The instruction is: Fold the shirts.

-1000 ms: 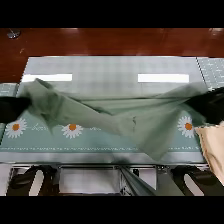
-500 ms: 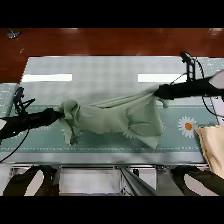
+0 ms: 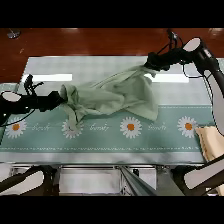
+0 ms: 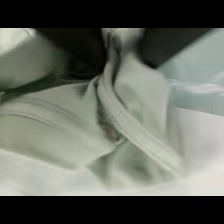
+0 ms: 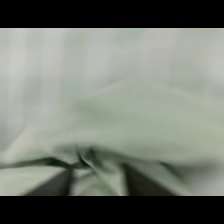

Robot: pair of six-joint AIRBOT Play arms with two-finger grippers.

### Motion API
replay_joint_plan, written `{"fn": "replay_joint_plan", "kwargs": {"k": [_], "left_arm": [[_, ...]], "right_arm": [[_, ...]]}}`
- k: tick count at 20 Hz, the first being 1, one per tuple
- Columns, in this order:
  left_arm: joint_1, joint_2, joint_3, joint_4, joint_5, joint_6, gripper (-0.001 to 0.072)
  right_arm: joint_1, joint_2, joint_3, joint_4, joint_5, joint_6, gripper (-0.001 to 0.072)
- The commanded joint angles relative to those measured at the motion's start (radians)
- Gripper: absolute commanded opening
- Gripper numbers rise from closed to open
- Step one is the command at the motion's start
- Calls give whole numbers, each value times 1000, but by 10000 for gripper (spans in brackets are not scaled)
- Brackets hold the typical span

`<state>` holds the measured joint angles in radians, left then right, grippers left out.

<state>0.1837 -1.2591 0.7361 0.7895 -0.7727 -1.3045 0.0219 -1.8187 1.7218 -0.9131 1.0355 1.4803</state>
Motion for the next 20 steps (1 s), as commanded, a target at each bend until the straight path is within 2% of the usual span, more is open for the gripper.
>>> {"fn": "replay_joint_plan", "kwargs": {"k": [1,4,5,7,8,10,12,13,16,20], "left_arm": [[4,-74,103,5,-134,19,703],[119,-63,245,221,-388,32,702],[175,-48,264,264,-435,32,703],[279,-13,240,258,-463,32,702],[321,7,191,210,-470,34,702],[345,34,39,35,-475,116,702],[303,43,-136,-196,-462,275,702],[263,42,-206,-237,-412,311,702],[171,35,-306,-225,-241,304,702],[87,29,-306,-230,-229,297,701]], "right_arm": [[-24,-95,89,177,63,-19,625],[-147,-66,147,136,282,-43,625],[-195,-45,147,88,367,-55,625],[-280,7,126,-112,511,-53,624],[-316,48,72,-200,529,-44,625],[-377,148,-110,-226,462,-41,625],[-402,257,-349,-177,315,-56,624],[-402,301,-454,-138,257,-90,624],[-380,369,-668,-32,209,-161,624],[-328,371,-758,-48,231,-164,624]]}}
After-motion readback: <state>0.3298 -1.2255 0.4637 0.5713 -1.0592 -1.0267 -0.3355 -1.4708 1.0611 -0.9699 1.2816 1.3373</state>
